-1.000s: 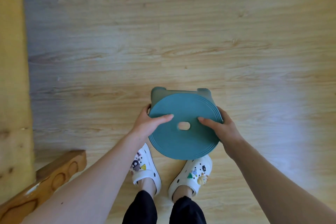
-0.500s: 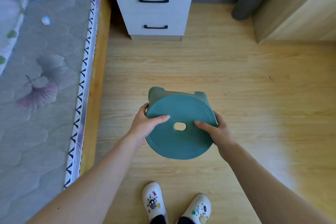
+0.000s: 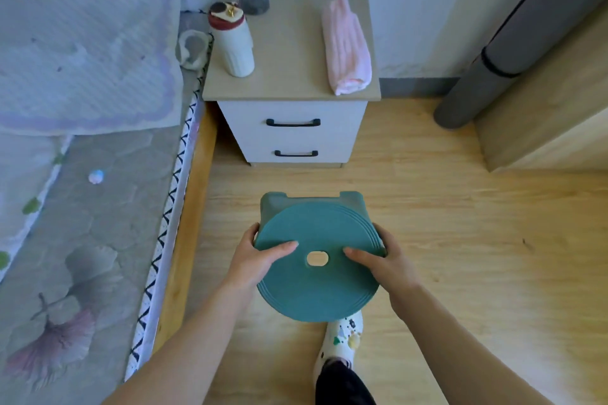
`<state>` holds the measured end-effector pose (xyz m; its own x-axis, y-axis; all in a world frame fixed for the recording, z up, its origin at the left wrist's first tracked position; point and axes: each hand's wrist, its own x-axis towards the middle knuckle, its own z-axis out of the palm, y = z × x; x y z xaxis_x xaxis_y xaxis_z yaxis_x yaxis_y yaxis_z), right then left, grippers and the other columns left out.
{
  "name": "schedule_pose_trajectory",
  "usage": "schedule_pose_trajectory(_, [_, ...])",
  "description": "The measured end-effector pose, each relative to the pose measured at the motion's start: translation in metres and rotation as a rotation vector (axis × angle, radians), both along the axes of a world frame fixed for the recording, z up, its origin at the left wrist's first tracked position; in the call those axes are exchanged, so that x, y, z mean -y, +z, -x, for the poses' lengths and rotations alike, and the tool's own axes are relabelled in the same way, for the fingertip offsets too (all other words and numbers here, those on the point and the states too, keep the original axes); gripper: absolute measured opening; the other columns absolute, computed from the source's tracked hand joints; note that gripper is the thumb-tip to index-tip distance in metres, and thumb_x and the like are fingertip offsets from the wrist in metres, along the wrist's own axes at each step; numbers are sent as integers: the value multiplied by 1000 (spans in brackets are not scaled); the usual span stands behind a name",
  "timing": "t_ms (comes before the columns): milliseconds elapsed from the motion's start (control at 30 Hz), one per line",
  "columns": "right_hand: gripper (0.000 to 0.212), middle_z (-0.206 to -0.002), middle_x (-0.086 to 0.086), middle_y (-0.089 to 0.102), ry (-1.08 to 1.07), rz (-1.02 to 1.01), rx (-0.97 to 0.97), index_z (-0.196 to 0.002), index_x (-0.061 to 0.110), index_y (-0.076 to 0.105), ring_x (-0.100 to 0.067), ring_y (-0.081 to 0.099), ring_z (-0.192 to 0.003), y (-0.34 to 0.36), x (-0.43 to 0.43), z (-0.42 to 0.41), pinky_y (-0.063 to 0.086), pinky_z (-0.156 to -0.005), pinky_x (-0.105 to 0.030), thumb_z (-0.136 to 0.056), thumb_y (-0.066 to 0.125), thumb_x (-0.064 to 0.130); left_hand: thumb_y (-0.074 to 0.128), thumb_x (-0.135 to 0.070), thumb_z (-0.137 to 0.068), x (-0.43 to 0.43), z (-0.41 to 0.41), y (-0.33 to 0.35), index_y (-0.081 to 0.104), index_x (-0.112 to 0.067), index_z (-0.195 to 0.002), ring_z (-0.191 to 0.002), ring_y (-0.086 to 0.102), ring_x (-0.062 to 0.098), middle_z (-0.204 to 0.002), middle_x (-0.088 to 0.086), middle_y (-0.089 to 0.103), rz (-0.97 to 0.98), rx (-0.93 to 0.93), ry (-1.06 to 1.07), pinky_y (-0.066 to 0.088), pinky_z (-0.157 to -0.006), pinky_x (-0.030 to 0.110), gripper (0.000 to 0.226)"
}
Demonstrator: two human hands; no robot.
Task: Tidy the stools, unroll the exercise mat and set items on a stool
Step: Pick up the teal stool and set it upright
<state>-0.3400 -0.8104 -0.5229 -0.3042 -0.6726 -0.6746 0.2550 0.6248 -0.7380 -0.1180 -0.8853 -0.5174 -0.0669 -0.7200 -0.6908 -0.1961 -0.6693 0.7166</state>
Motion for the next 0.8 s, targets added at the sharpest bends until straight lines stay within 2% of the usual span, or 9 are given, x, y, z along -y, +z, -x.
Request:
schedule_pose_trajectory(67, [84, -121, -1, 63, -9, 2, -7, -138, 28, 46, -20, 62, -107, -25, 46, 15, 52, -93, -42, -66, 86, 17, 92, -31, -48, 48, 17, -26, 57, -25, -117, -93, 68, 17, -108, -2, 70, 6, 8, -15, 54, -81, 38, 78])
schedule_pose_trajectory(133, [78, -120, -2, 64, -9, -7, -5, -136, 26, 48, -20, 62, -106, -40, 80, 20, 53, -90, -40, -68, 85, 16, 93, -30, -51, 81, 26, -42, 51, -21, -125, -100, 64, 17, -114, -3, 66, 21, 42, -19, 51, -88, 39, 86])
schedule_pose_trajectory(300, [70, -111, 5, 66, -14, -59, -20, -132, 26, 52, -11, 64, -96, -91, 157, 26, 52, -73, -26, -70, 84, 21, 92, -29, -54, 150, 30, -100, 40, -29, -120, -91, 58, 3, -105, -14, 58, -14, 61, 9, 45, -65, 23, 84])
schedule_pose_trajectory(367, [71, -112, 5, 65, -10, -89, -45, -133, 26, 50, -8, 63, -94, -111, 174, 28, 51, -70, -23, -71, 84, 24, 91, -27, -56, 170, 31, -123, 42, -25, -121, -92, 59, 5, -106, -10, 60, -55, 58, -4, 46, -65, 24, 82])
schedule_pose_trajectory(500, [69, -114, 7, 64, 7, -148, -82, -134, 26, 50, -12, 62, -99, -182, 205, 31, 51, -84, -31, -73, 81, 31, 91, -27, -56, 210, 33, -195, 47, -17, -129, -102, 63, 19, -116, 0, 64, -118, 78, -65, 52, -88, 40, 86])
schedule_pose_trajectory(600, [65, -109, 10, 64, -16, -179, -55, -133, 26, 51, -9, 62, -97, -227, 217, 26, 50, -83, -30, -75, 80, 32, 91, -27, -55, 224, 31, -237, 48, -20, -128, -99, 63, 16, -115, -2, 65, -135, 94, -67, 52, -81, 34, 85])
schedule_pose_trajectory(700, [64, -111, 9, 63, -18, -210, -15, -134, 26, 50, -10, 61, -99, -273, 226, 22, 48, -82, -29, -77, 78, 32, 92, -27, -54, 234, 28, -279, 48, -20, -128, -101, 63, 17, -115, -2, 65, -158, 119, -69, 51, -90, 40, 87])
schedule_pose_trajectory(800, [64, -121, 2, 63, -6, -229, 12, -136, 23, 49, -17, 60, -107, -311, 229, 22, 50, -92, -35, -79, 76, 32, 92, -24, -53, 240, 25, -312, 48, -18, -129, -103, 63, 19, -117, 0, 64, -165, 137, -87, 50, -94, 42, 88])
